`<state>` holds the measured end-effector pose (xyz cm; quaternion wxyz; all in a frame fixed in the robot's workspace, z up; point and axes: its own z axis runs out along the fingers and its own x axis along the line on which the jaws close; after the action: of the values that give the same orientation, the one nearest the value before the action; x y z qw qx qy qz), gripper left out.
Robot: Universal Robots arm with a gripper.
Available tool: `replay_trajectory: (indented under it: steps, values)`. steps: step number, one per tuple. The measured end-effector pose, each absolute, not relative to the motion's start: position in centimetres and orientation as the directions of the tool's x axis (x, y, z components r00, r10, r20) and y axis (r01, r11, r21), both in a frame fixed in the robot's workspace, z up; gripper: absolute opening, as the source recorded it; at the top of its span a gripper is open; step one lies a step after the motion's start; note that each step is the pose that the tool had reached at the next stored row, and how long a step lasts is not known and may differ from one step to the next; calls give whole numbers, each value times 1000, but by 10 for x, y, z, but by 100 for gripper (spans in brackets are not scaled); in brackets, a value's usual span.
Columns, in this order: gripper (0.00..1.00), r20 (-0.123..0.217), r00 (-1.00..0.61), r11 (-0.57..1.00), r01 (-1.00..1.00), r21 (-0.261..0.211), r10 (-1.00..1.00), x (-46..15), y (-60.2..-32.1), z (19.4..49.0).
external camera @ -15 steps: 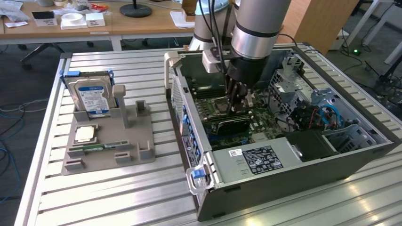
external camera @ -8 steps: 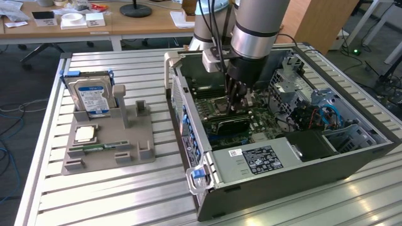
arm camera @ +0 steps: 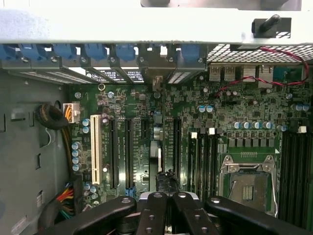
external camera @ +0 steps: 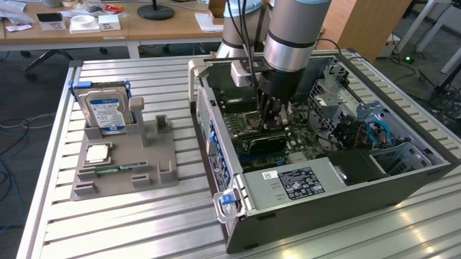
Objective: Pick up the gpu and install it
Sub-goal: 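Press down on the gpu until it lock into place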
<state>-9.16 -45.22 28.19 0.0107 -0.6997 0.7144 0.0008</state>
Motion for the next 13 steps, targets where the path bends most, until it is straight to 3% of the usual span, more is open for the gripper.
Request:
replay_trajectory:
  steps: [13]
  values:
    - [11, -16, -21, 21, -1000, -14, -1000, -93, -452, 272]
